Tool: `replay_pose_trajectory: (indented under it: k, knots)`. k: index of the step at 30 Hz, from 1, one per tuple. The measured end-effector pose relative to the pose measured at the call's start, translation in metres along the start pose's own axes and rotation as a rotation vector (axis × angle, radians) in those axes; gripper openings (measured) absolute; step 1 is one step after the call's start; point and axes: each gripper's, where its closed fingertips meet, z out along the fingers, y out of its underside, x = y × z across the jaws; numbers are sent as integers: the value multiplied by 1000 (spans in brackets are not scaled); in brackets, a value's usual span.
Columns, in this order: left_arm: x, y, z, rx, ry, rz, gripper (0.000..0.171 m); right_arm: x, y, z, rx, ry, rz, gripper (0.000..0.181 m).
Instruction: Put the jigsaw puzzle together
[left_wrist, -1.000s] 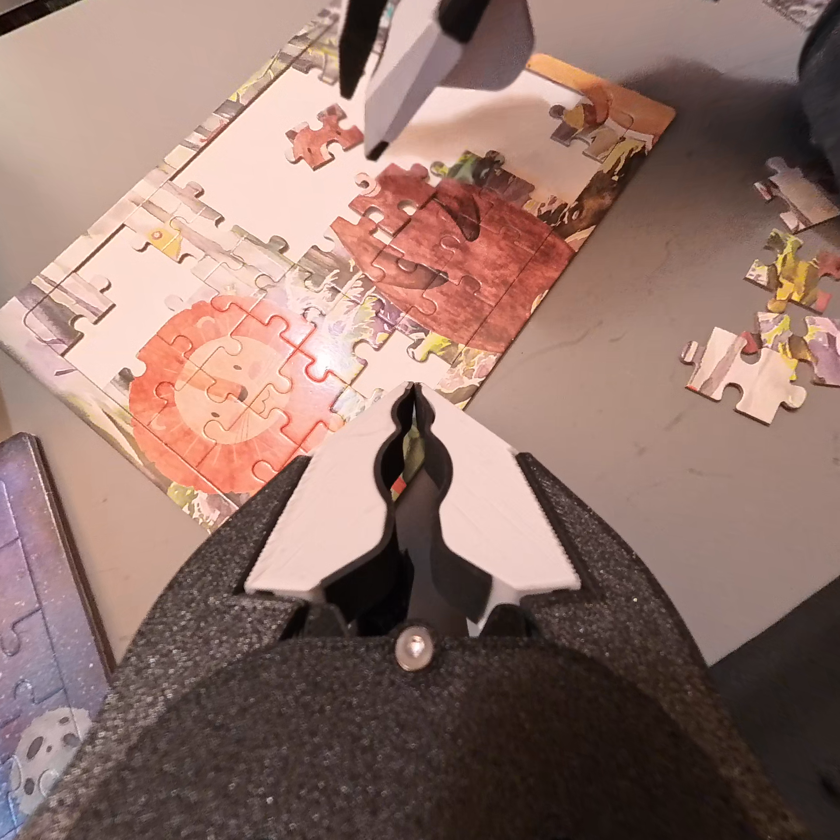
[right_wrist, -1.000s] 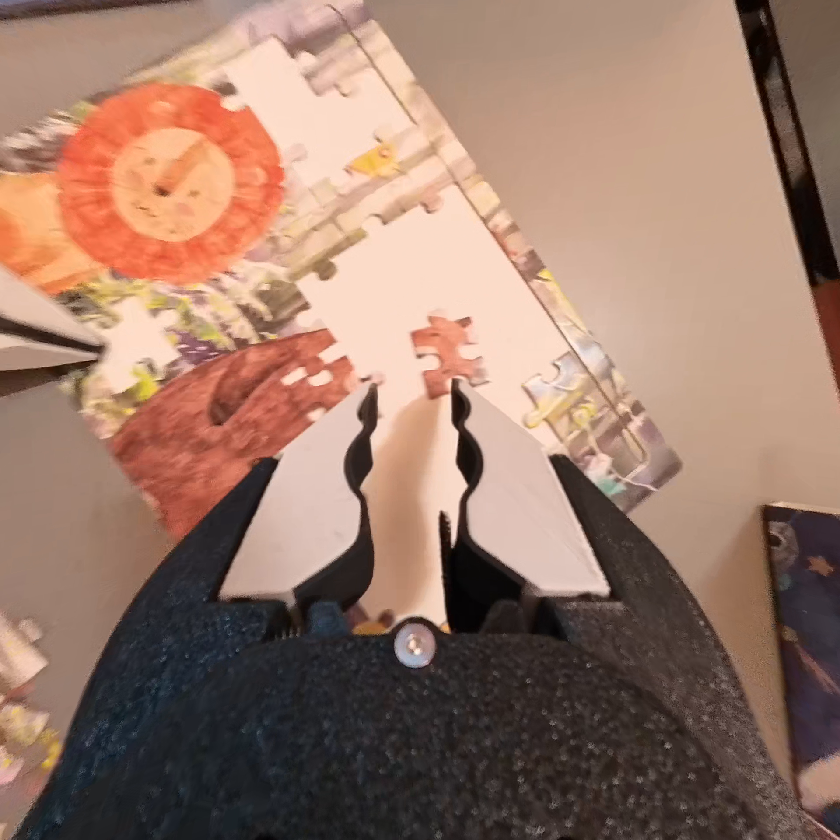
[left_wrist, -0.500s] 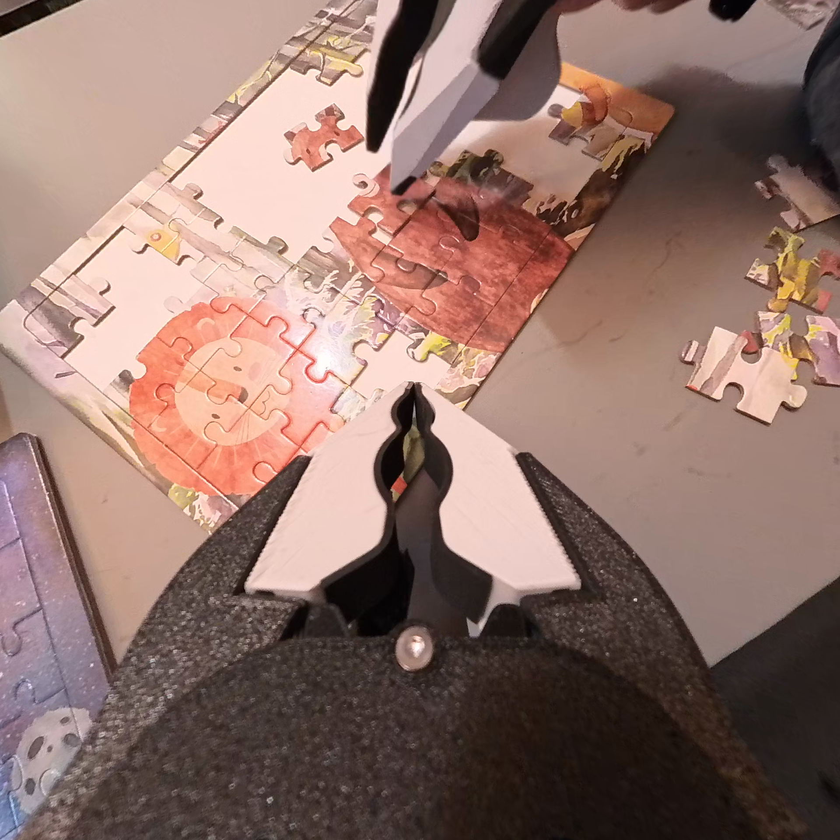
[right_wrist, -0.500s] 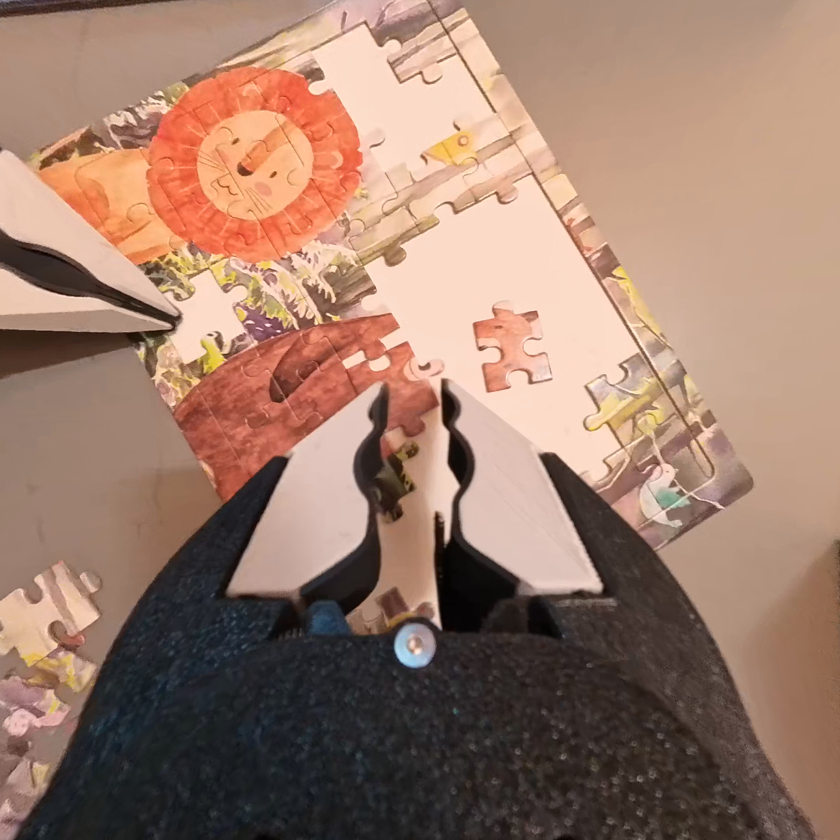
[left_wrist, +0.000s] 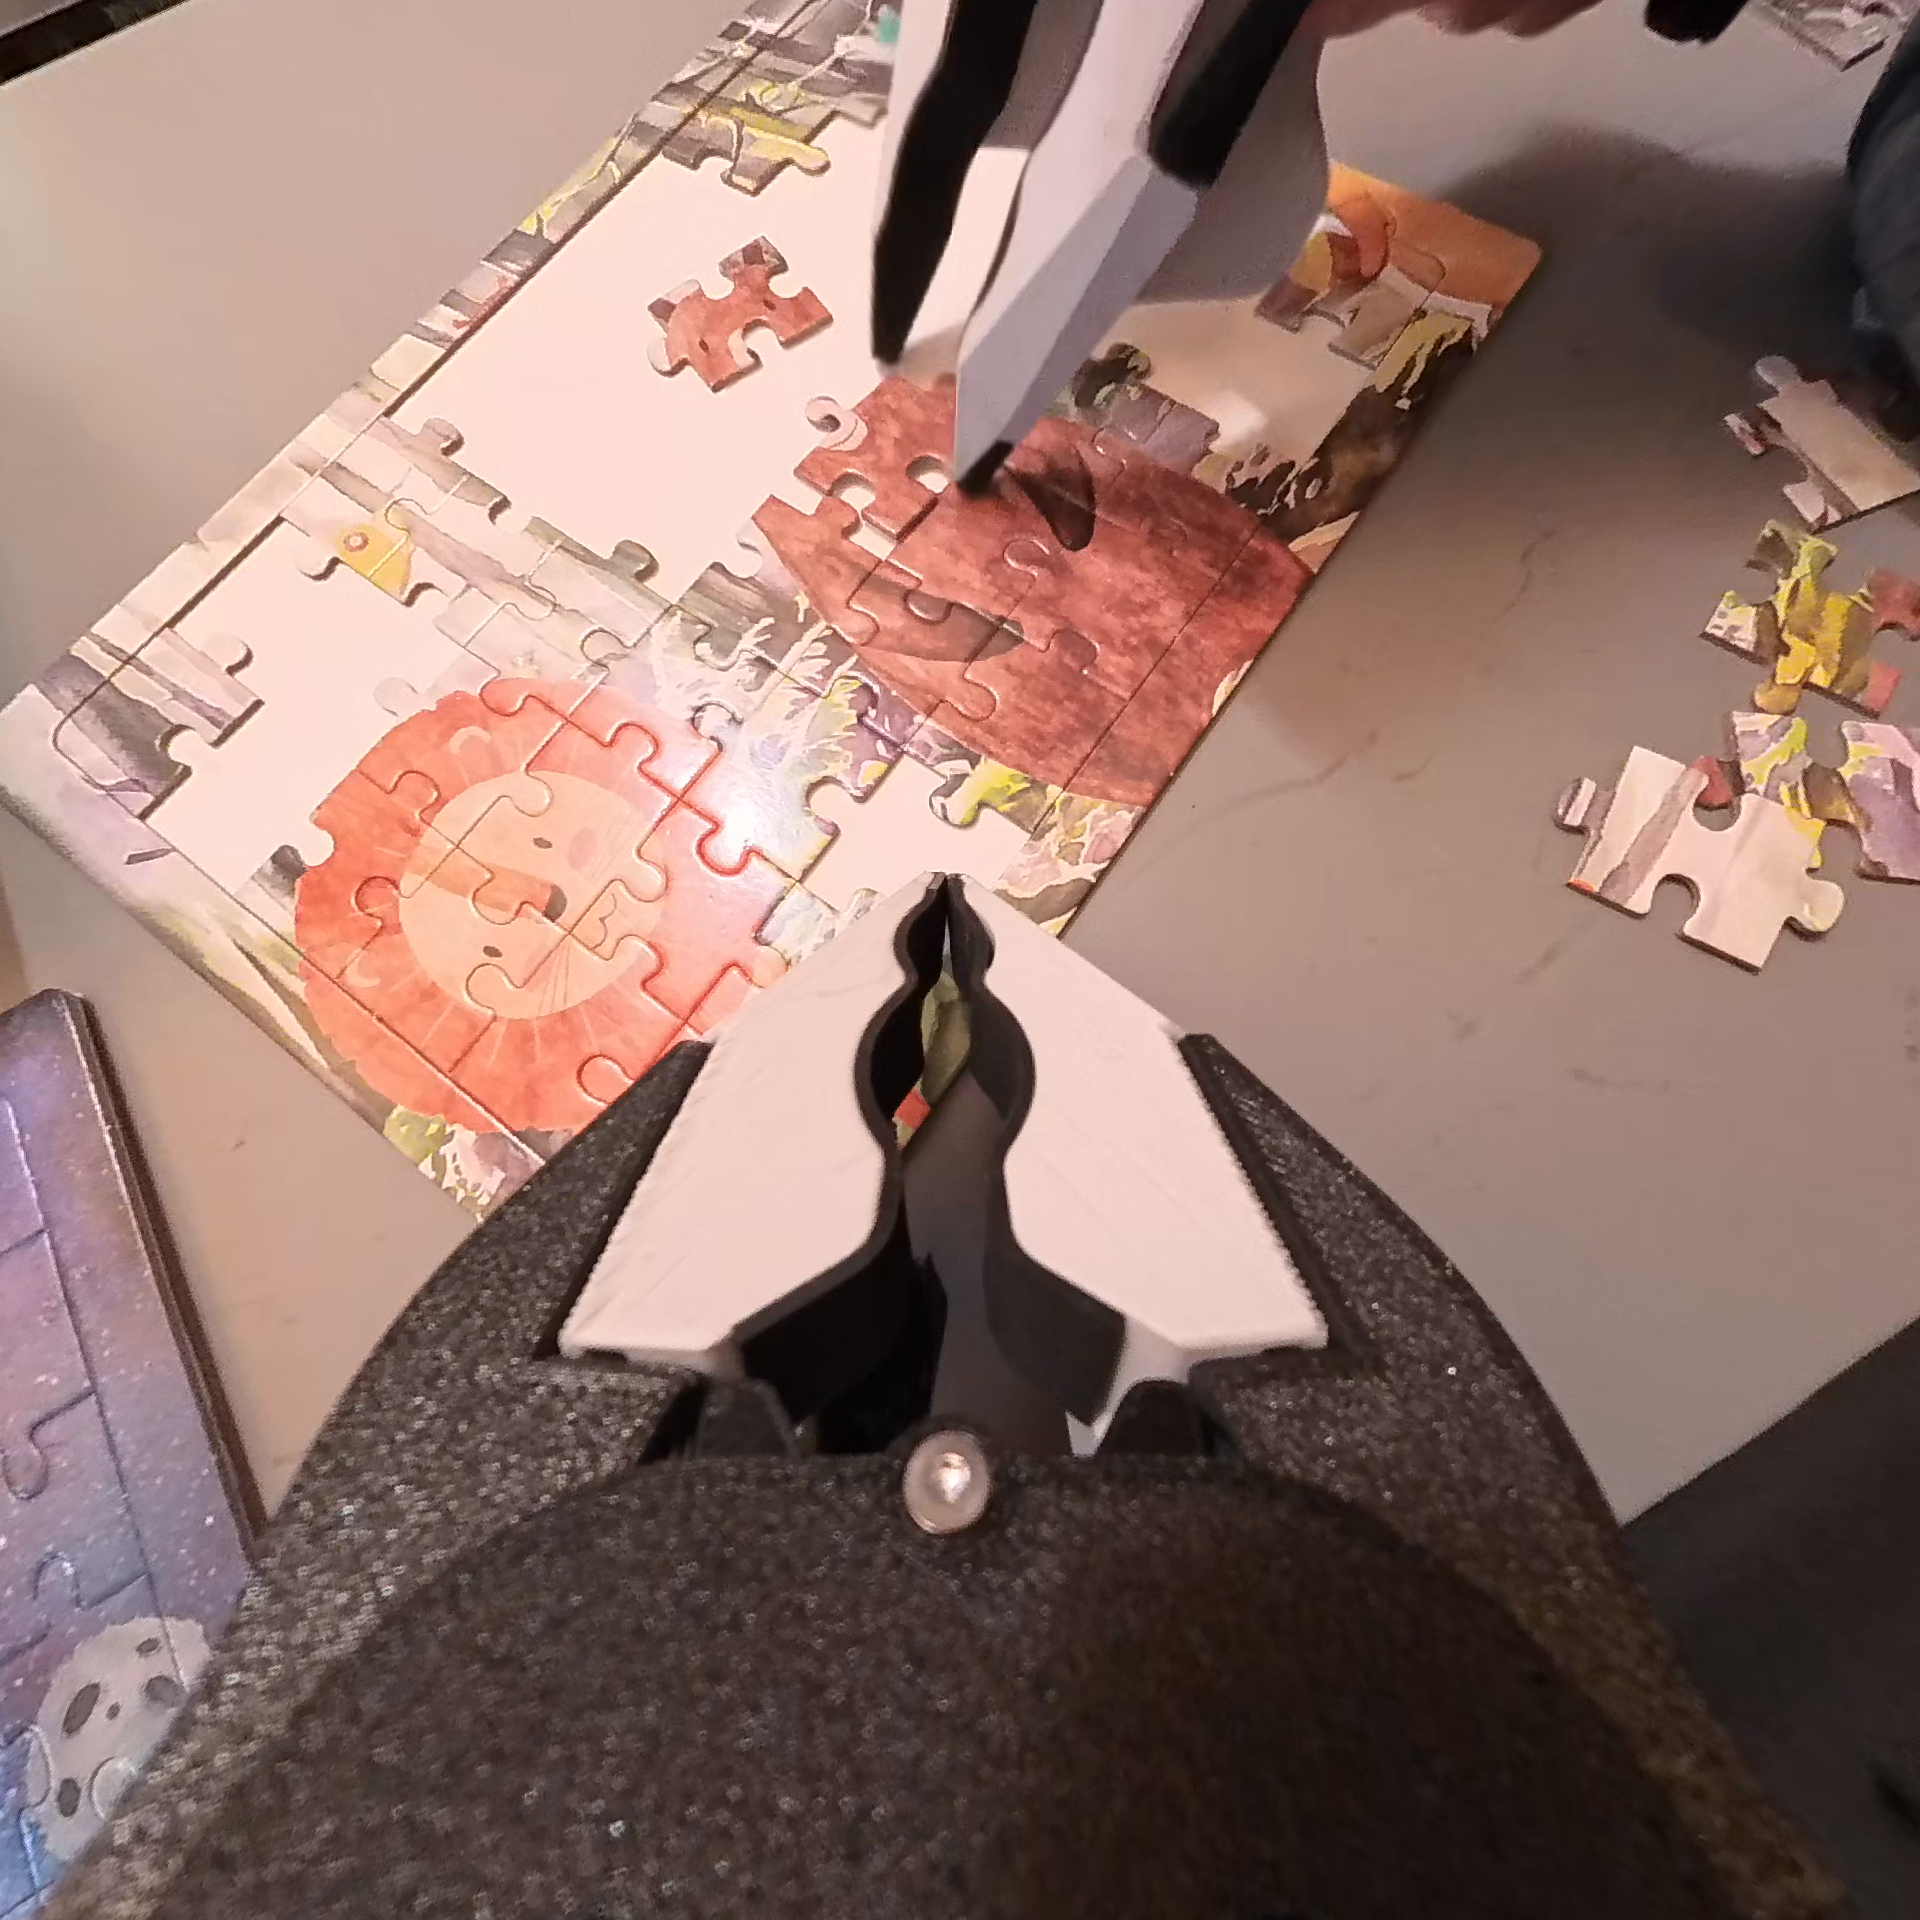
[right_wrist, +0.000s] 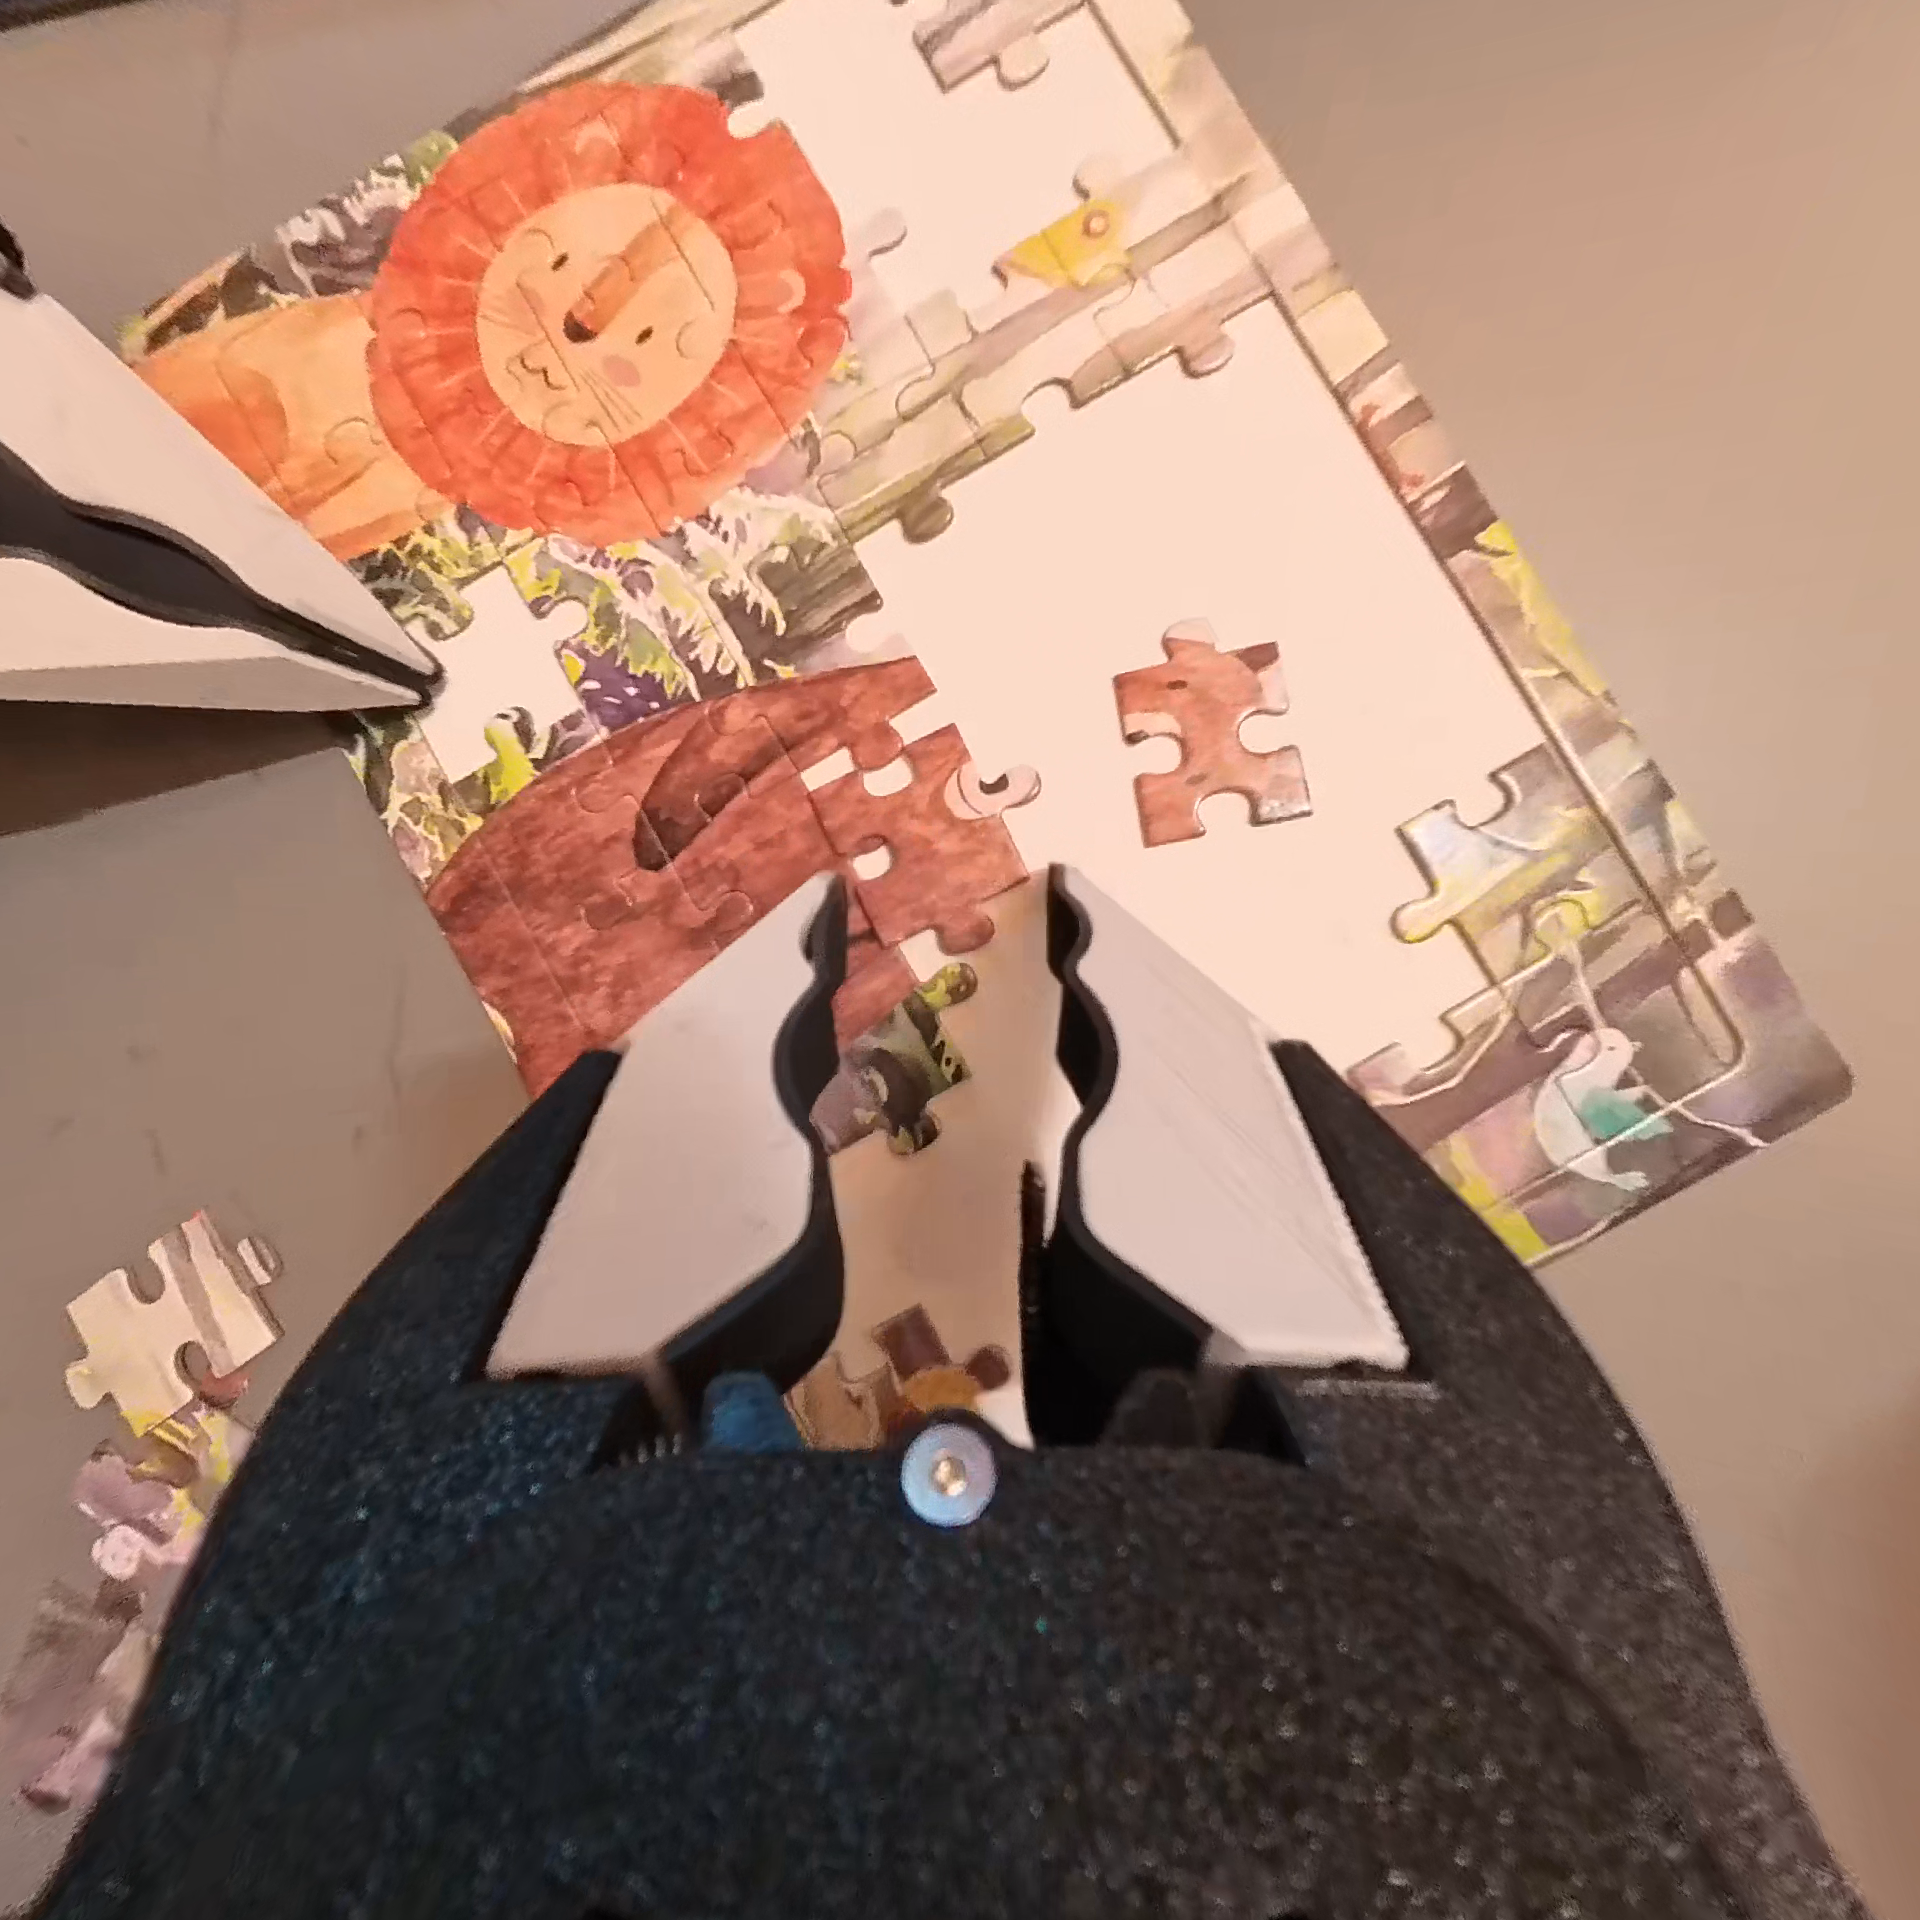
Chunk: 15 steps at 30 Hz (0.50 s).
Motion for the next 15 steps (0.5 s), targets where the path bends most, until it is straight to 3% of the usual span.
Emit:
replay_pose_trajectory:
  k: [15]
  knots:
    - [0, 0, 0, 0, 0, 0, 0, -1, -3, -2, 10, 55, -113, 32]
